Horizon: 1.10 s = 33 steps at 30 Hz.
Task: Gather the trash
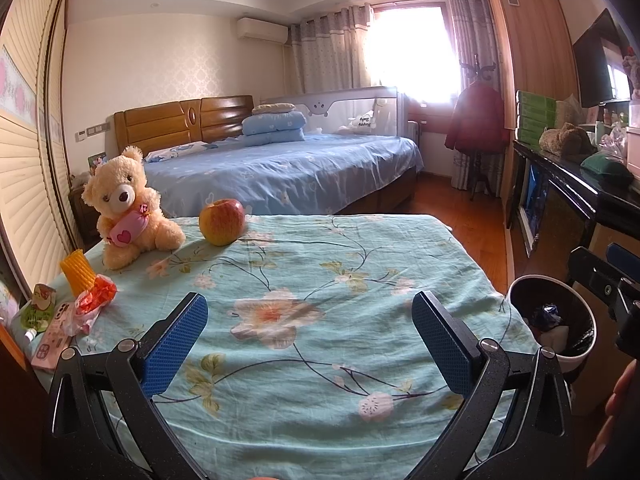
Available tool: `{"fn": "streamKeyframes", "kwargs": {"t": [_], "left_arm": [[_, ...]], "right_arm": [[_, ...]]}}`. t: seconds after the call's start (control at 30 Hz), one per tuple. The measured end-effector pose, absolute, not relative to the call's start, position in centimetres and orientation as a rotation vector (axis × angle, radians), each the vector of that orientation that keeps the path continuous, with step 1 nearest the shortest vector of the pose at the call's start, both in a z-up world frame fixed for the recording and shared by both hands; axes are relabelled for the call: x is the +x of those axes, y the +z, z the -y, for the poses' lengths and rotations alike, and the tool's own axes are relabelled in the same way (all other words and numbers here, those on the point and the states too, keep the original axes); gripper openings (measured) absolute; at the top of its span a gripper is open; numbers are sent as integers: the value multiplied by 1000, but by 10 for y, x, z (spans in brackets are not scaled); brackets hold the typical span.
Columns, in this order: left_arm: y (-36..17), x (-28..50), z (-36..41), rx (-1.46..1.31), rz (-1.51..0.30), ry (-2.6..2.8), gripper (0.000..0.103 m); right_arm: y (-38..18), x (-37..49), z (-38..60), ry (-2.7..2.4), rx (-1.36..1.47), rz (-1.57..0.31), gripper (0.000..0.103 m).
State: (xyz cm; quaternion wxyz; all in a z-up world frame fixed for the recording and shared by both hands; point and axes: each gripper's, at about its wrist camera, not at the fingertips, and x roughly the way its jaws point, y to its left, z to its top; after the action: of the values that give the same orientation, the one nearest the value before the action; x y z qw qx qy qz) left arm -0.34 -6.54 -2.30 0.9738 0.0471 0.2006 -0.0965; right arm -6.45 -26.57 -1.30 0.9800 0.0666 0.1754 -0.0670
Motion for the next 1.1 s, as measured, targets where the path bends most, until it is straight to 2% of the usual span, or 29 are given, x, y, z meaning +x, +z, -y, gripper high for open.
{"fn": "streamKeyframes", "kwargs": {"t": [1.1], "left_arm": [[-23,1,65,99,-416,-218,103]], "right_arm": [[-12,-64,265,-136,129,-355,103]]}}
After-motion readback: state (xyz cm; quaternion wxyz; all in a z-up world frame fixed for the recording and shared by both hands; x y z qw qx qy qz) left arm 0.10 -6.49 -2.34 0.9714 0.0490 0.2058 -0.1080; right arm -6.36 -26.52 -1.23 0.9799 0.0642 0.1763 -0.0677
